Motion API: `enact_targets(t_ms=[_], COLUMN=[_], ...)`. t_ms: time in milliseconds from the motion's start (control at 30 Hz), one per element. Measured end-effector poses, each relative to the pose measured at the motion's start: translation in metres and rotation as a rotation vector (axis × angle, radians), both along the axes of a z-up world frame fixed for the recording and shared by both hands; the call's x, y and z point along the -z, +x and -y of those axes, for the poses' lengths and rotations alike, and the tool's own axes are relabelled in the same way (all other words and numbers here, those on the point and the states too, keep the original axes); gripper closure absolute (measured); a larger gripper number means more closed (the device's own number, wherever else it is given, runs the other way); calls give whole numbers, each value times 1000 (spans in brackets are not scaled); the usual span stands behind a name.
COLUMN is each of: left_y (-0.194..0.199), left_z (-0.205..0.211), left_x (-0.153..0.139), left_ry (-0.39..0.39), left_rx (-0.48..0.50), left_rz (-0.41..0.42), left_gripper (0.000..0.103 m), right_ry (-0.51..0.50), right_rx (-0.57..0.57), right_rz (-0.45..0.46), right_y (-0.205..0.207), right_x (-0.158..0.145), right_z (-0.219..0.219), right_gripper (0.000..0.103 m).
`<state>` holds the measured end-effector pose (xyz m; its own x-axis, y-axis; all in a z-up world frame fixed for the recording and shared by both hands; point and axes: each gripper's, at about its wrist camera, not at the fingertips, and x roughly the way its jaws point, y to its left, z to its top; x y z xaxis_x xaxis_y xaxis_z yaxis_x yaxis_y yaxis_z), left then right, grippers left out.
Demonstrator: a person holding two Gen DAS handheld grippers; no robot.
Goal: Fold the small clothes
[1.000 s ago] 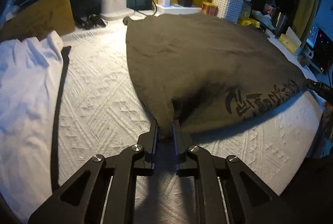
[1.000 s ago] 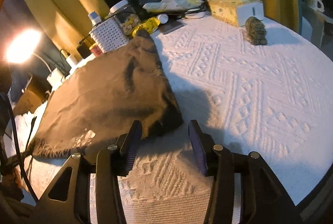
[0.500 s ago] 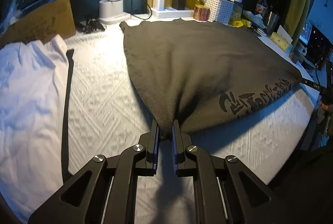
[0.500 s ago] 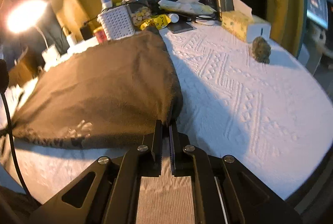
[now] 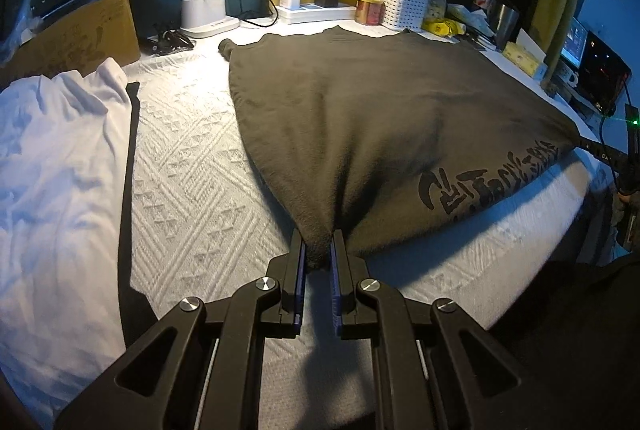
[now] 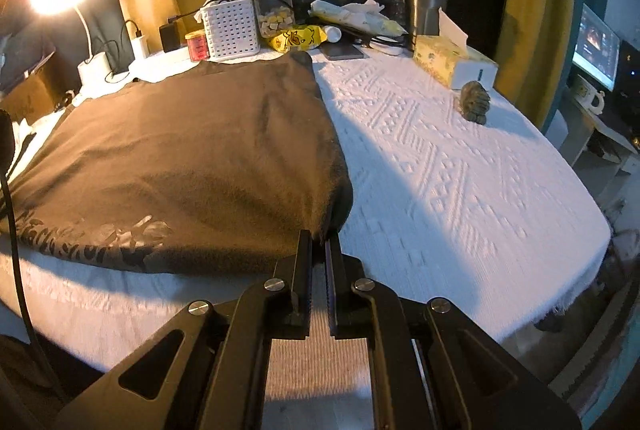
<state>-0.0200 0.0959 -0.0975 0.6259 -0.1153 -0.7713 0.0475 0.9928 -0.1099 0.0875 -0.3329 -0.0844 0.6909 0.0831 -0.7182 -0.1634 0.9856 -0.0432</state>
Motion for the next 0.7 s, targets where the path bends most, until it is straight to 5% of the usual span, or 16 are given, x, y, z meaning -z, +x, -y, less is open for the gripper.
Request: enact_targets(t_ms=[700], left_y=[-25], left_z=[12], left_x=[13], left_ry=[-20], left_rx=[-19], left_rz=[-55], left_gripper=[92], right_ry=[-25], right_rx=[22], right_rz=[-12], right_y=[-41], right_x=[14], right_z=[9], right_gripper=[97])
